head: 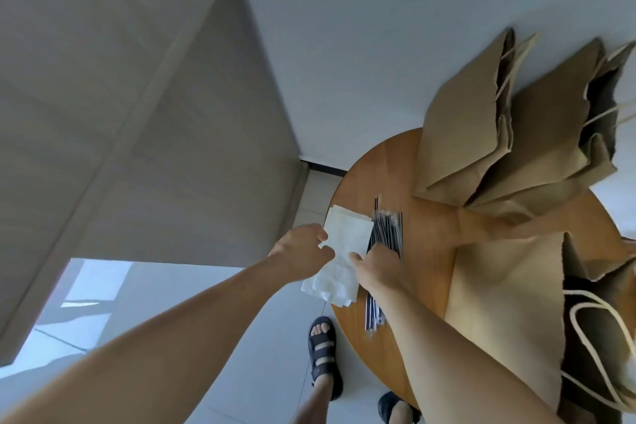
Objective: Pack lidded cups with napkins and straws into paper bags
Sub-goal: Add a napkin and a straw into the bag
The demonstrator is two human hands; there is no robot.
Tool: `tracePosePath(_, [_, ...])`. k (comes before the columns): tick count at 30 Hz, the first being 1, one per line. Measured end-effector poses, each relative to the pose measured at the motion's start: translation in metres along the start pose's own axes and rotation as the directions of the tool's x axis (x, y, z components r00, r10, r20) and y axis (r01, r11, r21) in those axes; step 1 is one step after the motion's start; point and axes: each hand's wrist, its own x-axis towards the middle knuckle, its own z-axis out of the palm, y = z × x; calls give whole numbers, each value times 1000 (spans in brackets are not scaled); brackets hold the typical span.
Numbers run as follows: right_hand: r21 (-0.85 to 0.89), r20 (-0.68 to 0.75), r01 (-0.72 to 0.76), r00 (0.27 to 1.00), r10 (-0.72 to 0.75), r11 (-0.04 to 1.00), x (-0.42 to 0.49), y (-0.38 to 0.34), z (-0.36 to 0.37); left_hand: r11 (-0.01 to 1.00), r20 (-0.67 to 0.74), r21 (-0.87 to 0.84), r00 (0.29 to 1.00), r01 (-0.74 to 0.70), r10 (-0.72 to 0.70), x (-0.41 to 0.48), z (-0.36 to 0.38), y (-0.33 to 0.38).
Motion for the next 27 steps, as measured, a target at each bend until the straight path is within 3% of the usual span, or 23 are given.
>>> tracePosePath(9, [-44,-110,85,990,-90,995,-1,3,1,1000,-3,-4,1000,18,-18,2,-1,-7])
tracePosePath(11, [29,-107,121,987,-117,992,-6,4,-1,999,-20,-30,999,33,-33,2,0,-7])
tracePosePath(13, [210,-106,173,982,-153,962,-11,3,-3,996,-58,-73,997,43,-47,2,3,-5])
tracePosePath(17, [688,-82,198,977,-196,698,-21,7,-9,934,-64,-347,992,82,-110,-2,8,4])
tracePosePath(20, [808,-73,196,969,-235,556,-25,16,-15,717,146,-665,977,211,-153,-7,12,14])
tracePosePath(22, [869,-61,167,970,-235,466,-25,23,-20,555,247,-784,960,277,-130,-11,16,19])
tracePosePath(24, [904,-73,151,976,-203,400,-23,33,-22,543,226,-801,967,252,-116,-10,23,20])
tracePosePath(26, [866,-162,175,984,-68,468,-18,46,-19,580,160,-786,977,214,-143,-9,28,21])
tracePosePath(27, [787,-221,161,975,28,595,-13,54,-15,599,130,-775,979,201,-160,-8,30,21])
